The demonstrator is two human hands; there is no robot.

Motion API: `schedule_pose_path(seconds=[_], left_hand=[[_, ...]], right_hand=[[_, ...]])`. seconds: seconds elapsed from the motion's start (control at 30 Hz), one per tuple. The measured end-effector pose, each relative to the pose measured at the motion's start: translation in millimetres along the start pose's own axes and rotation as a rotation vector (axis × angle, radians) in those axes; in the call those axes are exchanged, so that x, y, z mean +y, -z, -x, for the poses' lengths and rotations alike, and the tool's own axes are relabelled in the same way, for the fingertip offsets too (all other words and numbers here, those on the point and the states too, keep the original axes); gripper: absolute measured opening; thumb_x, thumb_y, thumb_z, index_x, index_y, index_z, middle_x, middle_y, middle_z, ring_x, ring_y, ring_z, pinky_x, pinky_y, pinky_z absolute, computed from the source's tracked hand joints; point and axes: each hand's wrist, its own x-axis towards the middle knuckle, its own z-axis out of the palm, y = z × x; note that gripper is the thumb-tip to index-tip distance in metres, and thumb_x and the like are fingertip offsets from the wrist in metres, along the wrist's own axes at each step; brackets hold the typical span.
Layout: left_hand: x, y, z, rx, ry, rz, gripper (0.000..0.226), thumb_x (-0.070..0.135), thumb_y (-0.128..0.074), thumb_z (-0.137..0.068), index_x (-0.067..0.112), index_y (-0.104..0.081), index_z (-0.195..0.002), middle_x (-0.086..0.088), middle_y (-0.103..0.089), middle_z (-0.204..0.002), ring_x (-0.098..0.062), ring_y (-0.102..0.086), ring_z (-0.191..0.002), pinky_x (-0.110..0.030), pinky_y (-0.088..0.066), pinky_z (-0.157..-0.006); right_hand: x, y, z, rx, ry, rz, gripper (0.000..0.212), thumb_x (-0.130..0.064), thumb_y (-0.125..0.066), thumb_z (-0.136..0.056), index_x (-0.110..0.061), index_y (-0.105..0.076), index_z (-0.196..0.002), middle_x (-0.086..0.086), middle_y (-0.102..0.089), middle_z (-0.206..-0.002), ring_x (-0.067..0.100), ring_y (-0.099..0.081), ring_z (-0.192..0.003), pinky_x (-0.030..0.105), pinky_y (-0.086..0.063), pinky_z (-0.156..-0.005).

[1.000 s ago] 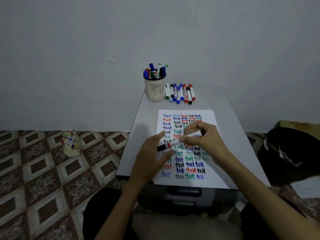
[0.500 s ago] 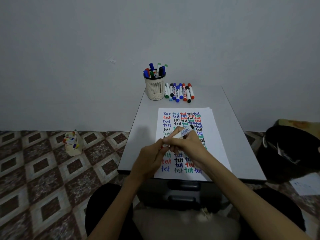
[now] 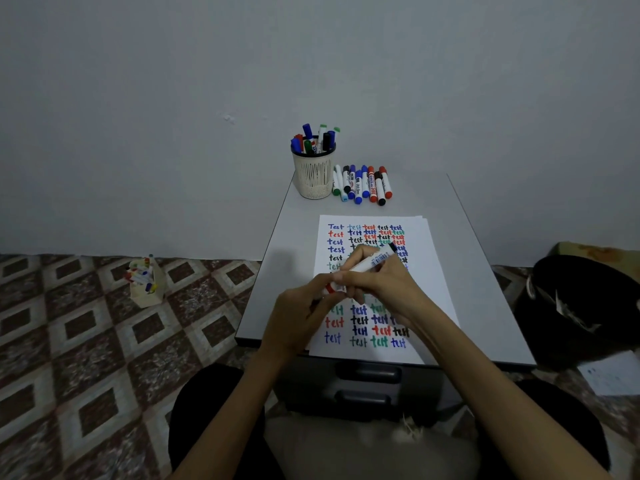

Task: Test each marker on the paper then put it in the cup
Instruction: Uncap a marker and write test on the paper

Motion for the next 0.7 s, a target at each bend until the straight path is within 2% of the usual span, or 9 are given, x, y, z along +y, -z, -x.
schedule_pose_path(seconds=[0.13,0.23,0.3,0.33,0.37,0.43,0.53,0.6,0.7], left_hand=[[-4.2,-3.3,-3.8,0.053,0.019,-0.100,0.032,0.036,-0.049,-0.091,0.028,-0.046,-0.123,0.007,-0.054,-0.075,-0.007,-0.052,-0.068,-0.022,-0.046,-0.067],[-11.4,-8.8,-5.2,0.012,0.045,-0.172,0.047,0.018,-0.051,-0.085,0.021,-0.043,-0.131,0.007,-0.051,-0.098,-0.010,-0.045,-0.089,-0.032,-0.040,-0.082],[-15.5,-11.9,-5.0,-0.059,0.058,-0.202,0.054,0.016,-0.049,-0.084,0.020,-0.039,-0.136,0.001,-0.053,-0.116,-0.014,-0.046,-0.103,-0.034,-0.038,-0.089],[-16.9,-12.8,-4.9,-0.086,0.061,-0.219,0.055,0.016,-0.047,-0.084,0.020,-0.038,-0.138,-0.001,-0.051,-0.123,-0.015,-0.046,-0.107,-0.034,-0.037,-0.091],[-18.1,-13.4,-4.6,-0.103,0.064,-0.227,0.055,0.016,-0.046,-0.084,0.020,-0.037,-0.139,-0.002,-0.050,-0.127,-0.015,-0.046,-0.110,-0.033,-0.036,-0.093],[-20.1,-13.8,-4.2,-0.118,0.071,-0.225,0.053,0.016,-0.045,-0.086,0.020,-0.038,-0.138,-0.003,-0.049,-0.131,-0.015,-0.047,-0.113,-0.032,-0.035,-0.095],[-21.8,-14.1,-4.1,-0.121,0.061,-0.220,0.047,0.014,-0.043,-0.088,0.020,-0.044,-0.134,-0.003,-0.051,-0.132,-0.017,-0.049,-0.116,-0.037,-0.038,-0.095],[-21.8,-14.3,-4.1,-0.119,0.058,-0.225,0.044,0.012,-0.043,-0.088,0.018,-0.048,-0.131,-0.004,-0.052,-0.132,-0.019,-0.050,-0.117,-0.040,-0.039,-0.095],[-19.9,-13.7,-4.4,-0.120,0.057,-0.250,0.037,0.017,-0.040,-0.089,0.016,-0.056,-0.122,-0.003,-0.055,-0.127,-0.019,-0.053,-0.112,-0.039,-0.039,-0.093]], right_hand=[[-3.3,19.1,-0.5,0.130,0.060,-0.191,0.014,0.008,-0.053,-0.088,-0.004,-0.057,-0.082,0.014,-0.059,-0.070,0.016,-0.055,-0.051,0.021,-0.046,-0.044],[-8.1,44.1,5.0,0.230,0.076,-0.337,0.016,0.004,-0.047,-0.092,-0.001,-0.061,-0.095,0.015,-0.070,-0.093,0.024,-0.069,-0.077,0.025,-0.056,-0.056],[-6.5,56.1,11.1,0.239,0.076,-0.293,0.013,0.001,-0.051,-0.093,0.002,-0.063,-0.097,0.018,-0.070,-0.107,0.029,-0.070,-0.093,0.030,-0.059,-0.063],[-4.2,60.0,14.6,0.252,0.069,-0.242,0.009,0.002,-0.055,-0.090,0.003,-0.063,-0.095,0.018,-0.070,-0.107,0.030,-0.070,-0.093,0.030,-0.060,-0.064],[-1.5,62.6,18.4,0.273,0.057,-0.175,0.004,0.003,-0.061,-0.087,0.003,-0.062,-0.091,0.018,-0.071,-0.101,0.030,-0.070,-0.089,0.030,-0.060,-0.063],[4.9,65.5,25.8,0.325,0.024,-0.048,0.012,0.003,-0.070,-0.080,0.001,-0.058,-0.083,0.017,-0.070,-0.079,0.028,-0.067,-0.069,0.032,-0.057,-0.055],[15.2,64.0,34.4,0.375,0.014,-0.072,0.025,0.004,-0.072,-0.079,-0.002,-0.049,-0.071,0.015,-0.056,-0.055,0.020,-0.052,-0.042,0.026,-0.045,-0.045],[20.4,62.1,37.7,0.448,0.042,0.004,0.027,0.003,-0.072,-0.079,-0.002,-0.048,-0.070,0.014,-0.050,-0.055,0.016,-0.048,-0.040,0.025,-0.046,-0.044],[28.7,61.9,41.2,0.514,0.091,0.146,0.028,0.005,-0.071,-0.079,-0.002,-0.046,-0.067,0.014,-0.046,-0.060,0.022,-0.047,-0.053,0.031,-0.050,-0.058]])
